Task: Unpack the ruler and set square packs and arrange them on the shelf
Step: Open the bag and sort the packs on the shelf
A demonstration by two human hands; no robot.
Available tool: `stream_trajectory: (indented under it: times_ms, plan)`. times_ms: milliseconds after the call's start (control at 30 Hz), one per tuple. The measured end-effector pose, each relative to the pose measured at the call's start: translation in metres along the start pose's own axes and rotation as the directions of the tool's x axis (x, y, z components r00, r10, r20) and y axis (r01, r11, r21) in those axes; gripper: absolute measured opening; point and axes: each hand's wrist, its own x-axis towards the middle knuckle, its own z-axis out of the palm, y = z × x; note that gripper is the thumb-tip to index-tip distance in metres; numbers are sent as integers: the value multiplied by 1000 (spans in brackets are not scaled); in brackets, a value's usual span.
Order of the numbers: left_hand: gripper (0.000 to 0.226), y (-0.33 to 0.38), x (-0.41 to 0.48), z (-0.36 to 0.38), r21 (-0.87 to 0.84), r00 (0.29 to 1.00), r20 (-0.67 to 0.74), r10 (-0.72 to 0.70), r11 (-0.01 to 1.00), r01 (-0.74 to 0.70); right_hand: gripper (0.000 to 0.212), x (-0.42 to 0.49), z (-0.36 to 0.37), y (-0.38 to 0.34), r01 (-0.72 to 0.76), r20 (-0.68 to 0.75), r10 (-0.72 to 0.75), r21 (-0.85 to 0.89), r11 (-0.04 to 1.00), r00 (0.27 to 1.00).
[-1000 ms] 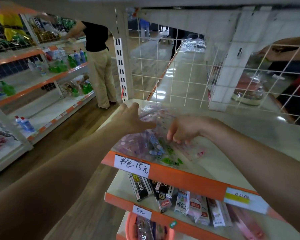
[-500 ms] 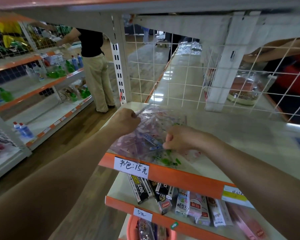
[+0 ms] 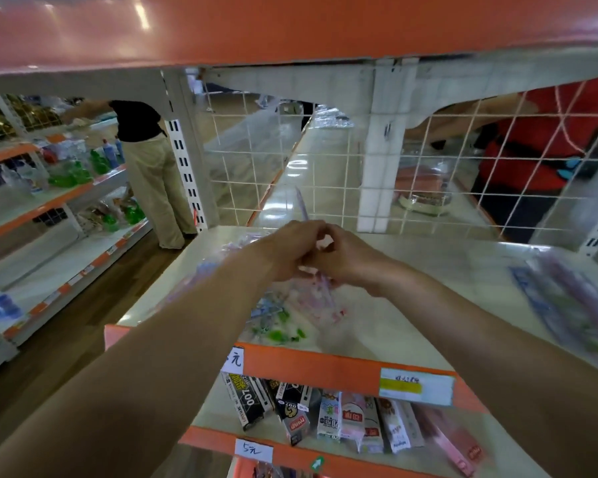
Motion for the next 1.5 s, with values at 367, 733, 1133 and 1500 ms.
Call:
stream_trajectory:
  times_ms: [367, 733, 1133, 1500]
  plan:
    - [12, 35, 21, 160, 519, 989, 150, -5, 852, -74, 28, -100, -143, 64, -440, -335, 306, -471, 765, 891]
    - [24, 35, 37, 253, 733, 967, 233, 100, 636, -242, 61, -146, -216, 134, -540, -485, 258, -639, 548, 836]
    - [35, 32, 31, 193, 782, 977, 48, 210, 601, -168, 44, -110, -195, 94, -352, -304, 177, -790, 502, 936]
    - [32, 3, 10, -8, 820, 947, -255, 196, 563, 104, 58, 5, -73, 52, -34, 121, 152, -666, 745, 981]
